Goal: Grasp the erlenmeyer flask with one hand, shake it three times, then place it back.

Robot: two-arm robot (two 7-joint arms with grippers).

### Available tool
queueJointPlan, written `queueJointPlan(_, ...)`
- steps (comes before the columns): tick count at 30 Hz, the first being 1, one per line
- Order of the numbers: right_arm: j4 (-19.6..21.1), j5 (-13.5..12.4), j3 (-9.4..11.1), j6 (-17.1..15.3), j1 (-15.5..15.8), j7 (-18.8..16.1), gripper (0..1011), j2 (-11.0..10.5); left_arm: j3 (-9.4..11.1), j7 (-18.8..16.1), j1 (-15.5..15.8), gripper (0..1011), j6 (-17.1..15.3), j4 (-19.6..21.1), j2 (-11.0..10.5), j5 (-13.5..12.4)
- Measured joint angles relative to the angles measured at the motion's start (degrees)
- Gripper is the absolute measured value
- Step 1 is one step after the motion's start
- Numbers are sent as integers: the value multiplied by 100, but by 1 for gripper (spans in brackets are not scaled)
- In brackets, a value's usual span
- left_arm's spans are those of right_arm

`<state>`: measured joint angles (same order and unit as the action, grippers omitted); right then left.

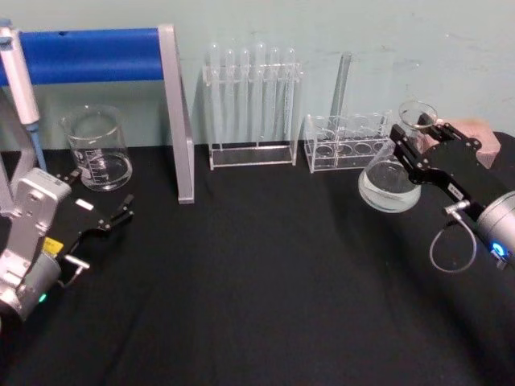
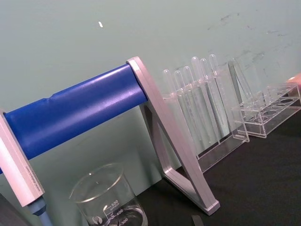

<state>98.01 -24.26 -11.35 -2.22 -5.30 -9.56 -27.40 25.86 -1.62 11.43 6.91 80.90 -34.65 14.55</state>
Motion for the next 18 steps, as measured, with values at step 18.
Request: queueJointPlan(18, -168, 77, -365, -23, -309, -1004, 448, 159, 0, 0, 0, 1001, 0, 0, 0, 0)
